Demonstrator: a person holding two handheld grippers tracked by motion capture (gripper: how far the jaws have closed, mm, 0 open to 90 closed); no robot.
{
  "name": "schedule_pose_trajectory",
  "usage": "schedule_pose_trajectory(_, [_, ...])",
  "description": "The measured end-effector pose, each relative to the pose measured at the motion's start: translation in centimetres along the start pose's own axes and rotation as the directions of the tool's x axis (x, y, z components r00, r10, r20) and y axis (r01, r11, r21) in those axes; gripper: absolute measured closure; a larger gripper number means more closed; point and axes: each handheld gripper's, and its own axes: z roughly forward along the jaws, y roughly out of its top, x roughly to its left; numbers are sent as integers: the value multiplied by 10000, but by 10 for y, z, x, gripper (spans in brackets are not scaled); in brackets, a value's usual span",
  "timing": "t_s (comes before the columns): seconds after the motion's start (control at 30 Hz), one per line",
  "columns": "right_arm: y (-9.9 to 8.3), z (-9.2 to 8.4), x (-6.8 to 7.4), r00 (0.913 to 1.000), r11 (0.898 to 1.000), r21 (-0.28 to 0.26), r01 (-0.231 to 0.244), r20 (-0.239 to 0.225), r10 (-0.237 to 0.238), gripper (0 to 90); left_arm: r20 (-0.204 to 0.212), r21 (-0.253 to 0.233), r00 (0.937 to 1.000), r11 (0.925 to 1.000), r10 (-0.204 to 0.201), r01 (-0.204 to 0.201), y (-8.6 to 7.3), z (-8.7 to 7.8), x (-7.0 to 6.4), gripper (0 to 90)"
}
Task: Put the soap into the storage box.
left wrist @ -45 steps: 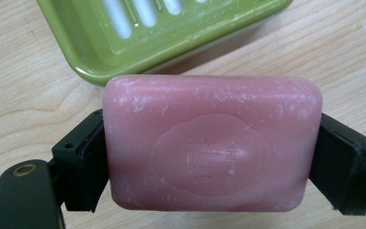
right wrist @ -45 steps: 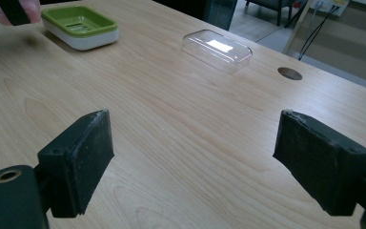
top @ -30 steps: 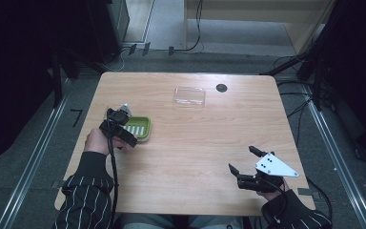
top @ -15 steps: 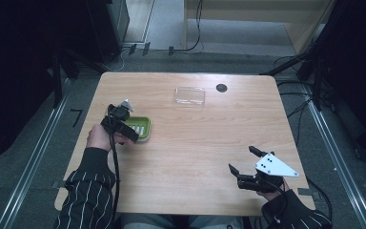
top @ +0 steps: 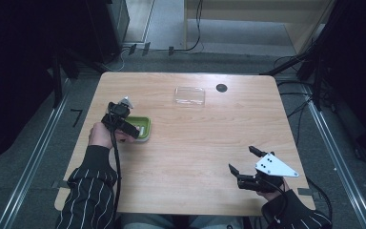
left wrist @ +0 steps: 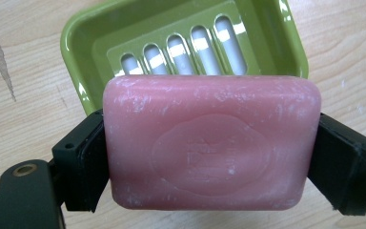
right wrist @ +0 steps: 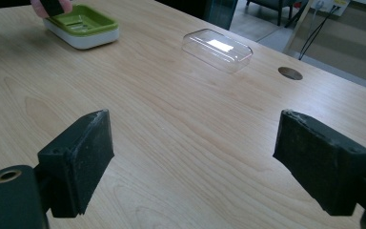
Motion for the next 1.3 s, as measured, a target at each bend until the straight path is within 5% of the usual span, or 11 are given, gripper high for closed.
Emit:
schedule_pose_trajectory(0.87, [0,0,0,10000,10000,-1,4,7,-4,137,154,-437,9957,9948,-911,917,13,11,2,138])
schedule_pose_trajectory(1.3, [0,0,0,10000,10000,4,6,17,-6,136,250,-616,9877,9859,-1542,1555,16,19,8,138])
